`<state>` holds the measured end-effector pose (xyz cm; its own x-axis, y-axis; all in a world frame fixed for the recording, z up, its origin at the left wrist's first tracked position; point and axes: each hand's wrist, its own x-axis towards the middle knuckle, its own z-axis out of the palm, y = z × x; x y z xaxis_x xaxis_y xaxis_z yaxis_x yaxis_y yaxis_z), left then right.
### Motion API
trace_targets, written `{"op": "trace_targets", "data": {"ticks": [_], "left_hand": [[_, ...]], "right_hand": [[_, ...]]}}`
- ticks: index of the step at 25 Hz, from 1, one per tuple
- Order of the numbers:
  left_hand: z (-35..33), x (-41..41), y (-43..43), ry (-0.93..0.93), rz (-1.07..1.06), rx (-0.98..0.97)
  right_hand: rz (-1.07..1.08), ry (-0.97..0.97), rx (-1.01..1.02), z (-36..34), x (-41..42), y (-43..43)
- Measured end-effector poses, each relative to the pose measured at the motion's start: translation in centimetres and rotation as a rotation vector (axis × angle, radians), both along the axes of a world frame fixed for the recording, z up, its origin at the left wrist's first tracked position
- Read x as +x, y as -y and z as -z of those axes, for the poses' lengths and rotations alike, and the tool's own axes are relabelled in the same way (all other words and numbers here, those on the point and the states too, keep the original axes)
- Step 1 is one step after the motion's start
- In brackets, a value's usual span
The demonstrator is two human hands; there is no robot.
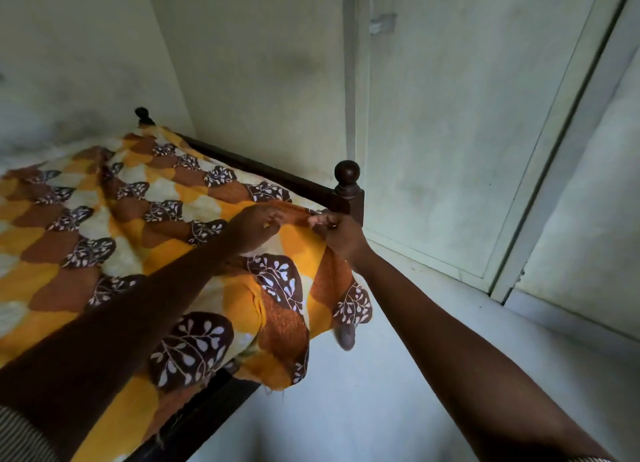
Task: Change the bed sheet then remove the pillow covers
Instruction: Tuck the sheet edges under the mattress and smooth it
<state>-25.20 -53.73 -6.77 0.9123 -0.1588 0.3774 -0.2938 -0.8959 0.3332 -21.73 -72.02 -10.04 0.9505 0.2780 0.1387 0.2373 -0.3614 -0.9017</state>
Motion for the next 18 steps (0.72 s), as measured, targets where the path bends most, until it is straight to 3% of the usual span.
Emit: {"op": "trace_targets", "data": {"ticks": [5,8,13,15,18], "left_hand": [[-1.8,5.6,-5.2,-0.079,0.038,0.432],[-0.9,10.4,-7.4,-0.129,0.084,0.51],[1.0,17.4,-9.5,-0.141,0.061,0.828],[1.0,18.6,-10.0,-0.06,0.059,0.771],[0.7,19.7,-11.5,-0.029,0.165,0.314]], "right_hand": [[-0.085,0.115,-0.106,-2.1,0.7,-1.8],[-0.08,0.116,-0.156,-3.1,2.2,-1.8],[-0.019,0.152,-0.427,-4.0,8.6,-6.6],[-0.035,0.17,-0.532,-3.4,10.9,-9.2],[-0.101,0.205,-0.638,-2.6,13.9,-12.8]]}}
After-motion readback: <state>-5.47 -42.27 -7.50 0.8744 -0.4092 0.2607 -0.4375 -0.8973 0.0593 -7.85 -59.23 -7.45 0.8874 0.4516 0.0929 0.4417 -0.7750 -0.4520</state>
